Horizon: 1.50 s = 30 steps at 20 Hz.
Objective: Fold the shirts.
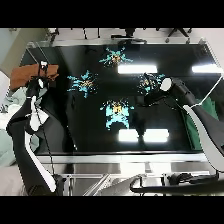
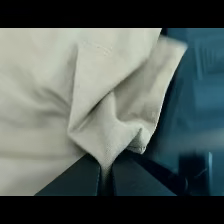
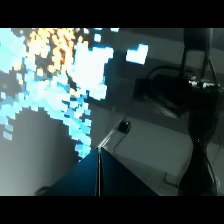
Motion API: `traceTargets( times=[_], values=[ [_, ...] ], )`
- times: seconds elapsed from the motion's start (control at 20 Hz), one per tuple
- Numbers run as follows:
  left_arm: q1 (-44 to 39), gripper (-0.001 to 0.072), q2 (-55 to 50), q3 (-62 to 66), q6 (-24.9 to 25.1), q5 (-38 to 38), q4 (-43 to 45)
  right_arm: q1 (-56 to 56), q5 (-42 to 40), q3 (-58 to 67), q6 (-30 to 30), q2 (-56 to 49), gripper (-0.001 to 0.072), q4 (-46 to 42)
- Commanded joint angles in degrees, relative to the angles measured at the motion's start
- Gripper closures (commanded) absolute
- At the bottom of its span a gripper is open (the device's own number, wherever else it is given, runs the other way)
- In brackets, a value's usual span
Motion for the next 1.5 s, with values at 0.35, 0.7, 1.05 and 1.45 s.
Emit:
traceTargets(
  times=[0.35,0.7,1.05,1.45],
  values=[
    [-14.9,0.0695,42.7,-0.3,-6.4,-27.9,-16.0,-0.7,0.5,0.2,-0.6,0.2,0.0695,0.2],
    [-25.6,0.0695,56.1,-20.4,-17.0,-37.0,-22.9,-1.1,0.8,0.7,-2.9,4.2,0.0671,-0.3],
    [-32.5,0.0506,48.3,-33.2,-18.9,-31.7,-22.9,-1.1,8.4,0.7,-3.1,5.6,0.0270,-0.3],
    [-23.5,0.0038,52.3,-33.4,-24.1,-59.9,-22.7,5.0,7.8,-13.4,-8.1,11.2,0.0269,8.0]
  ],
)
